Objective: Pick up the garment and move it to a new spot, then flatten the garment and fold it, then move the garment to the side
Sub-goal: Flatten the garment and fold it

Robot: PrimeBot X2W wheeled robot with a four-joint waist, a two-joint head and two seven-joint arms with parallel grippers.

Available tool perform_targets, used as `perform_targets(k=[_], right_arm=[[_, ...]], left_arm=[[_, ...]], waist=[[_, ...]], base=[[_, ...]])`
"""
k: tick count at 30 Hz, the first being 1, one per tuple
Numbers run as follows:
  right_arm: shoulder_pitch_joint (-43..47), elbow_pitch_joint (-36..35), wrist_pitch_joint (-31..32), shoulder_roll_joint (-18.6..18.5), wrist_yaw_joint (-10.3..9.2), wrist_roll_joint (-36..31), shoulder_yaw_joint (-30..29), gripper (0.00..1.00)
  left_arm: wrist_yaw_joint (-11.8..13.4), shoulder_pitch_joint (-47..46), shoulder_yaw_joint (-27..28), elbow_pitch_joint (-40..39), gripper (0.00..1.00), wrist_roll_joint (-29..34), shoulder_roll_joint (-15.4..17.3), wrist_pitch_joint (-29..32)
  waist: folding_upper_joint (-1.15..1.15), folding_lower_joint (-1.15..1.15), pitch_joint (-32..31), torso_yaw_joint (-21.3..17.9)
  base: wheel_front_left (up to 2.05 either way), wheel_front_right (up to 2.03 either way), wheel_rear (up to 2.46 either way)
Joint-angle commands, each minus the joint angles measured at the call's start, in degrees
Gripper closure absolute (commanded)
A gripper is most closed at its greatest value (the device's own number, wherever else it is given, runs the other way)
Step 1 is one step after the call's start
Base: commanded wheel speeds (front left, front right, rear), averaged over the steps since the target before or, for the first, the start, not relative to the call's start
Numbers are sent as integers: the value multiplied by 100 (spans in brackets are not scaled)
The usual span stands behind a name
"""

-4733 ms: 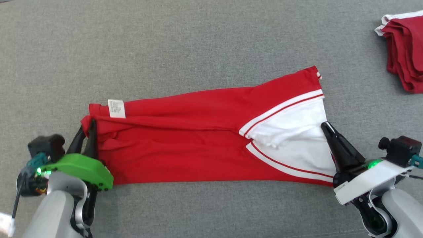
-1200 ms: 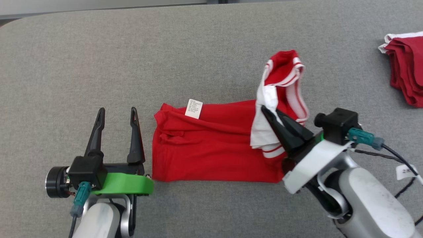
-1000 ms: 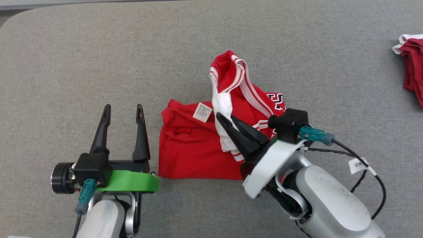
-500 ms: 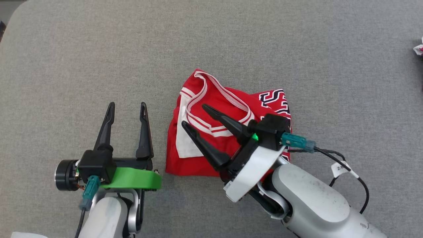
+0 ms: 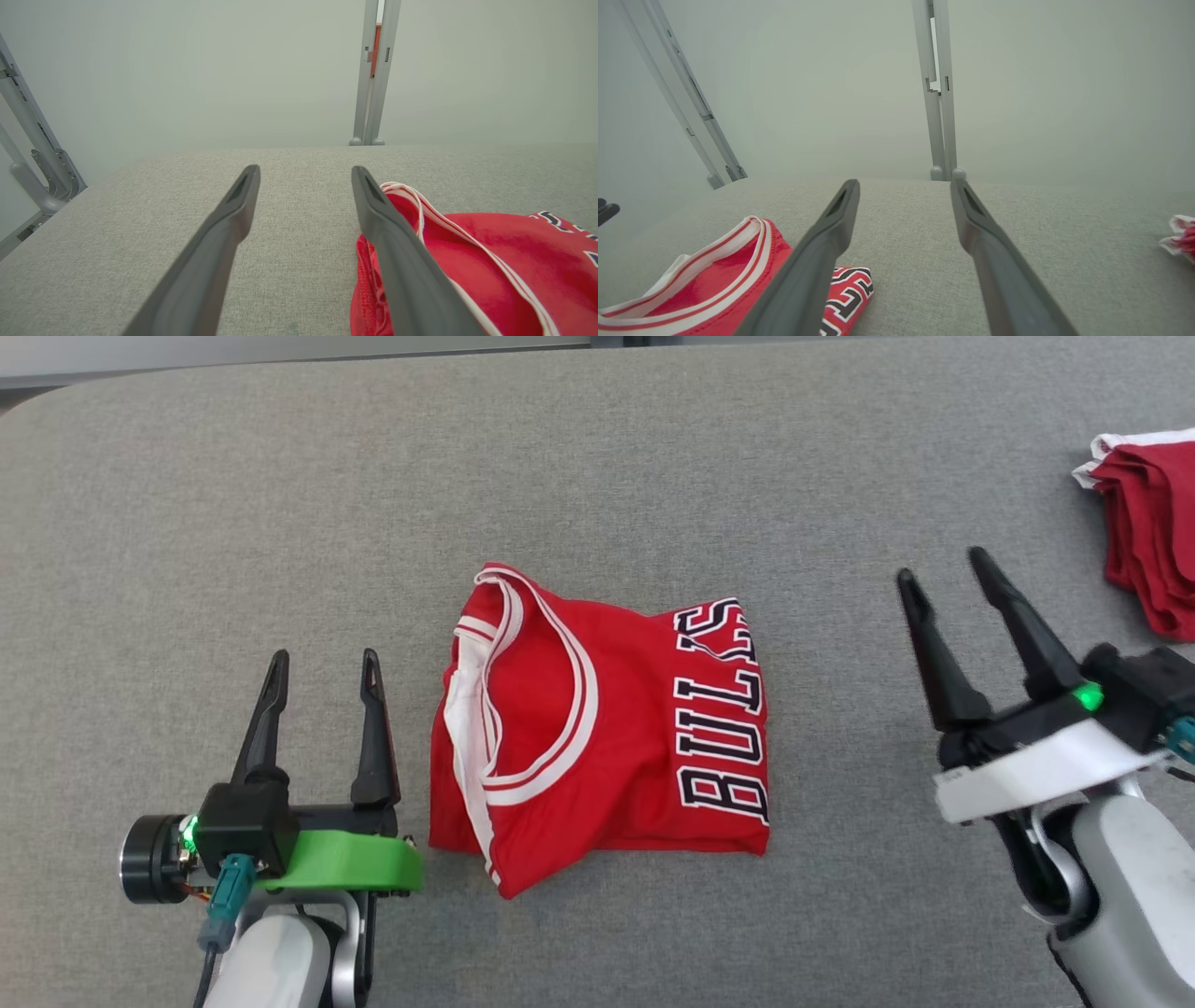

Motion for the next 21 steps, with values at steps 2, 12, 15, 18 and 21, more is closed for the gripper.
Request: perform_targets(k=[2,12,15,18,21], right_arm=[[423,-118,63,-28,2,-163,-468,0],[1645,-855,555,330,2,-608,-1366,0],[1872,-985,688,423,2,-661,-1352,0],[2063,-1111,794,508,2,-694,-1342,0],[2232,-1216,887,586,2,-719,-1352,0]], left_arm=[[22,114,27,-10,0,54,90,24],[22,461,35,-9,0,-23,280,108],[12,599,12,23,0,-52,333,119],[-9,754,-11,59,0,-75,358,117],[-30,894,-35,101,0,-127,382,128]], waist=[[0,0,-114,-152],[0,0,-546,-382],[0,0,-734,-392],[0,0,-904,-393],[0,0,-1099,-383]], base=[[0,0,0],[0,0,0],[0,0,0],[0,0,0],[0,0,0]])
